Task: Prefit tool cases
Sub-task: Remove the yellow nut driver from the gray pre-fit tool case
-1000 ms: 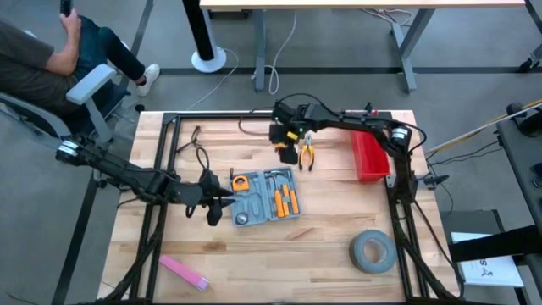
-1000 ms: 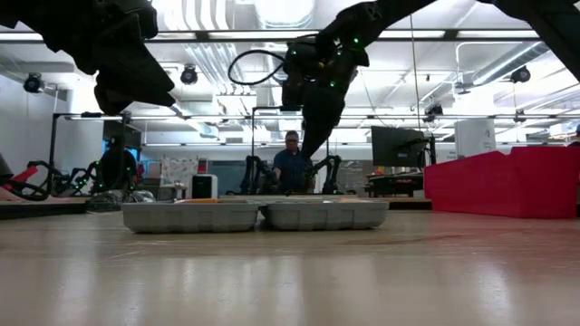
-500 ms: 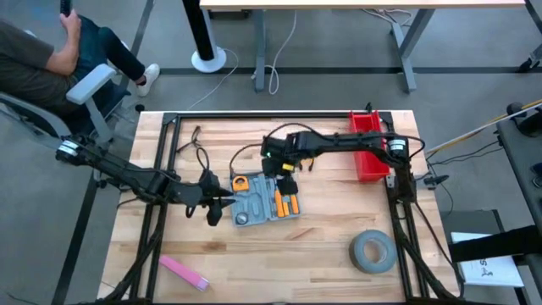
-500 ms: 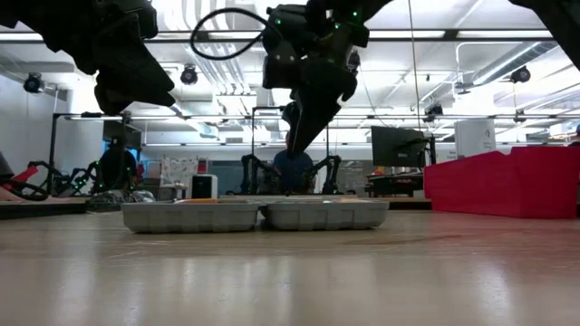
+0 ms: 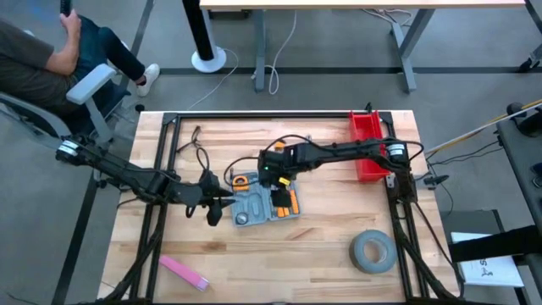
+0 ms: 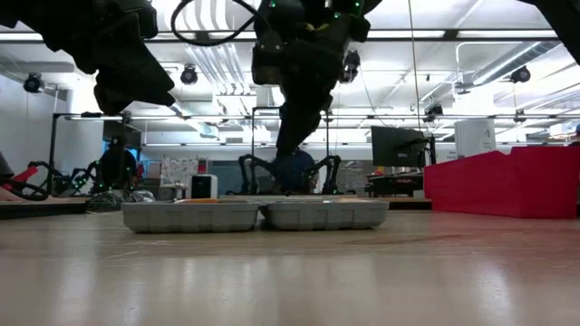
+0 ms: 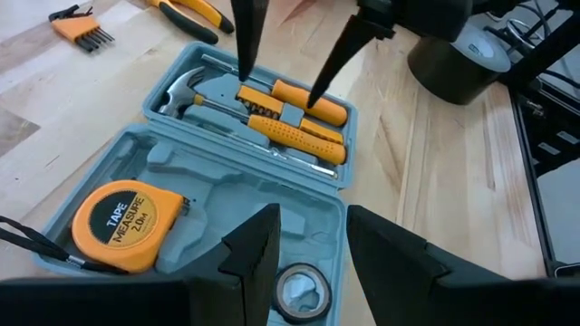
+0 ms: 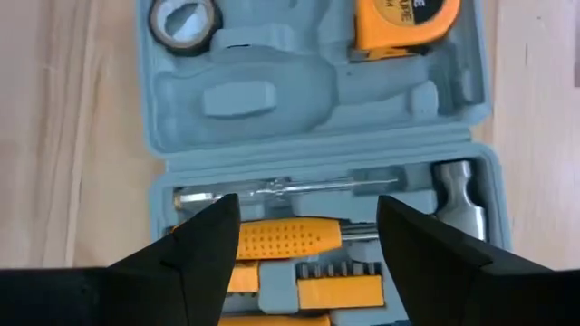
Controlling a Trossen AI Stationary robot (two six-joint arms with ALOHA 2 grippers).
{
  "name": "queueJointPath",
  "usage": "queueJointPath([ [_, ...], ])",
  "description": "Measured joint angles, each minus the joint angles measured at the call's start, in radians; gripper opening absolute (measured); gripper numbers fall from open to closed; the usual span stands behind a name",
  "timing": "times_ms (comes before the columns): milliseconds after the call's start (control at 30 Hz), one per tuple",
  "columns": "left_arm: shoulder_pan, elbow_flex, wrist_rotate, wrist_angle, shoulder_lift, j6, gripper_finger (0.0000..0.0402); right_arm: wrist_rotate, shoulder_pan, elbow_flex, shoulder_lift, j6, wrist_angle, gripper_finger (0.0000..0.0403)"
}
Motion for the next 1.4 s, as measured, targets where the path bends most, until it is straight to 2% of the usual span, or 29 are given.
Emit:
queueJointPath([
  [267,0.0,0.0,0.0,0.001,0.0,-0.008,0.0137,-0.06,0.015,0.0,0.0,0.013,0.003,0.0228],
  [567,0.0,0.0,-0.002,-0.053,0.0,-0.013,0.0137,-0.06,0.029,0.0,0.0,0.352,0.005,0.0209],
  [700,0.0,-0.001,-0.002,-0.11,0.0,-0.029,0.0137,-0.055,0.048,-0.002,0.0,0.413,0.012,0.0204],
  [800,0.0,-0.001,-0.001,-0.116,0.0,-0.041,0.0137,-0.024,0.055,-0.014,-0.001,0.391,0.033,0.0205],
  [900,0.0,-0.001,0.027,-0.114,0.0,-0.047,0.0137,0.006,0.053,-0.032,-0.001,0.294,0.045,0.0209],
  [1133,0.0,-0.001,0.005,-0.109,0.0,-0.059,0.0137,0.002,0.05,-0.045,-0.001,0.099,0.223,0.0211],
  [1300,0.0,-0.001,-0.001,-0.127,0.0,-0.084,0.0137,0.002,0.031,-0.045,-0.001,0.079,0.307,0.0202],
  [1400,0.0,-0.001,0.031,-0.151,0.0,-0.105,0.0137,0.002,0.021,-0.047,-0.001,0.079,0.307,0.0199],
])
